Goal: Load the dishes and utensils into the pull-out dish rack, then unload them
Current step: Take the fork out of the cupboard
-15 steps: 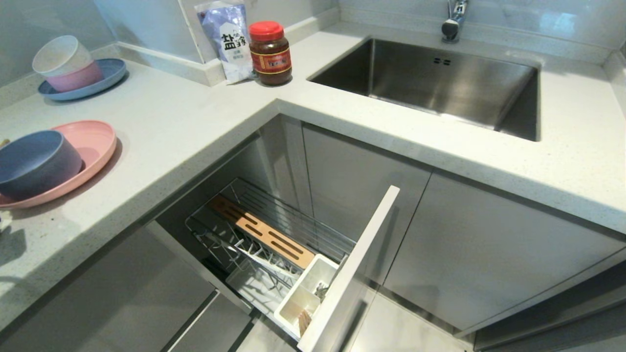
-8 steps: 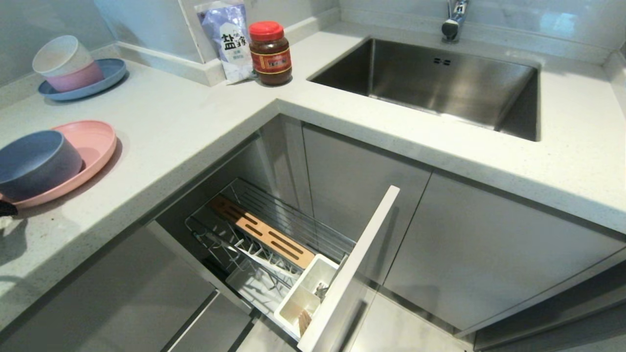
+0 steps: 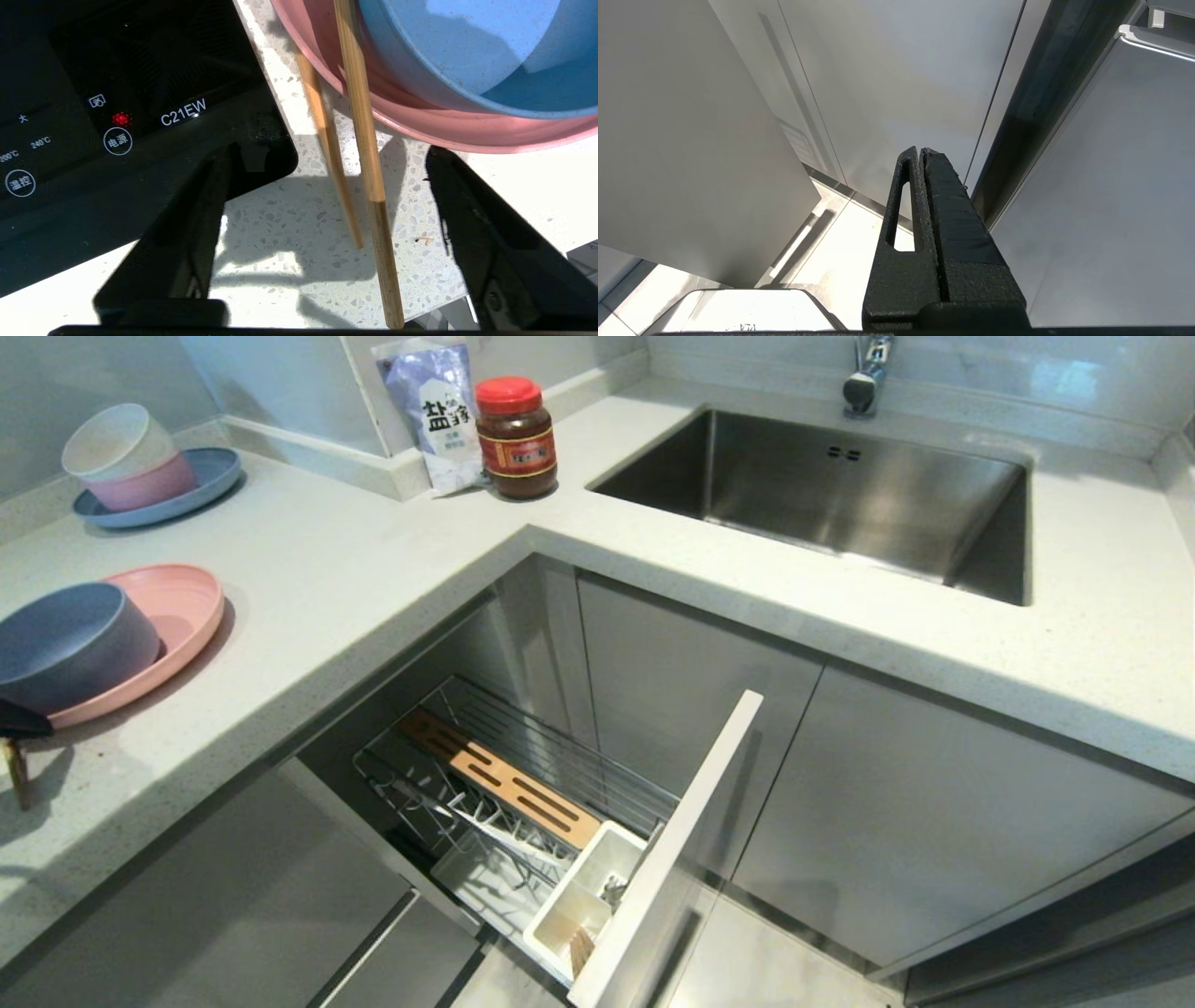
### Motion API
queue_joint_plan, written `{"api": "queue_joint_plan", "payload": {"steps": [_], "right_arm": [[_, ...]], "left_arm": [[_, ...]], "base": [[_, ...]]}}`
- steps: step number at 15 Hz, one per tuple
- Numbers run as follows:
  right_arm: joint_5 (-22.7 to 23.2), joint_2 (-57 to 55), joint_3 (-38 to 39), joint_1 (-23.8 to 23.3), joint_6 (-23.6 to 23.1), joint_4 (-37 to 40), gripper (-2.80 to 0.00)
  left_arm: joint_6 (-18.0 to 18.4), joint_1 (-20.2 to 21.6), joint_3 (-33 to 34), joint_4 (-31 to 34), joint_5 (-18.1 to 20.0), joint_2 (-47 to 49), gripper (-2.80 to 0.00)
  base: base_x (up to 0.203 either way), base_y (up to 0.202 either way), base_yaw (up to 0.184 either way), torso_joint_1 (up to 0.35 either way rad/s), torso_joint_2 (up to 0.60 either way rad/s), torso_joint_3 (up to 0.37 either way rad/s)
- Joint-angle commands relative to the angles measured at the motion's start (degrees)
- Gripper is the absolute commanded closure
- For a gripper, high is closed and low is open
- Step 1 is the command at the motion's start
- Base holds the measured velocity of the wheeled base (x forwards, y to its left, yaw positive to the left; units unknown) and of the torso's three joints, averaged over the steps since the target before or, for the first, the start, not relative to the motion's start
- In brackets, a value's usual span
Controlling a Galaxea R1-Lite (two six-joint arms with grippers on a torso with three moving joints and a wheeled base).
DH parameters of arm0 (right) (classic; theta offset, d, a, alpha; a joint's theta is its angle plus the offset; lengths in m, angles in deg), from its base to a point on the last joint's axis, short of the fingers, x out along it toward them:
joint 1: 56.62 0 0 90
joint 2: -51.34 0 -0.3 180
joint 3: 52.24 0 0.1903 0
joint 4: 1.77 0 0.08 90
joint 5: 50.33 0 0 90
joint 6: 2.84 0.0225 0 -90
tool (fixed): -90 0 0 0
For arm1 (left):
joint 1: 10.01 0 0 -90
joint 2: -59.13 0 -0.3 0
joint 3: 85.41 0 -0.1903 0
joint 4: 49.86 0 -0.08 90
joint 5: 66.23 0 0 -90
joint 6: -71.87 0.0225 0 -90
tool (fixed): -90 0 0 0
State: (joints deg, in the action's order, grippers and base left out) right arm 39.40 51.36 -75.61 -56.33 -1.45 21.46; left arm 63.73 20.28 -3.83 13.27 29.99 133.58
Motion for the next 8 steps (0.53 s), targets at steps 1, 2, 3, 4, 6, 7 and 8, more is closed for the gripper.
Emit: {"api": "queue_joint_plan", "payload": {"steps": [1,2,3,4,6,7,8], "right_arm": [[0.00,0.21,0.09,-0.01,0.02,0.00,0.00],[0.00,0.24,0.09,0.05,0.02,-0.04,0.00],[0.00,0.24,0.09,-0.03,0.02,-0.04,0.00],[0.00,0.24,0.09,-0.03,0.02,-0.03,0.00],[0.00,0.24,0.09,-0.01,0.02,-0.03,0.00],[0.00,0.22,0.09,0.01,0.02,0.02,0.00],[0.00,0.24,0.09,0.06,0.02,-0.04,0.00]], "left_arm": [[-0.04,-0.04,0.69,0.32,0.05,-0.70,-2.80],[-0.04,-0.09,0.81,0.32,0.05,-1.03,-2.80],[-0.04,-0.83,1.08,0.34,0.03,-1.81,-2.80],[-0.04,-1.51,1.32,0.40,0.08,-2.54,-2.80],[-0.10,-2.88,1.94,0.55,0.09,-3.91,-2.80],[-0.12,-3.69,2.31,0.61,0.04,-4.80,-2.80],[-0.12,-4.51,2.60,0.66,0.03,-5.61,-2.80]], "base": [[0.000,0.000,0.000,0.000,0.00,0.000],[0.000,0.000,0.000,0.000,0.00,0.000],[0.000,0.000,0.000,0.000,0.00,0.000],[0.000,0.000,0.000,0.000,0.00,0.000],[0.000,0.000,0.000,0.000,0.00,0.000],[0.000,0.000,0.000,0.000,0.00,0.000],[0.000,0.000,0.000,0.000,0.00,0.000]]}}
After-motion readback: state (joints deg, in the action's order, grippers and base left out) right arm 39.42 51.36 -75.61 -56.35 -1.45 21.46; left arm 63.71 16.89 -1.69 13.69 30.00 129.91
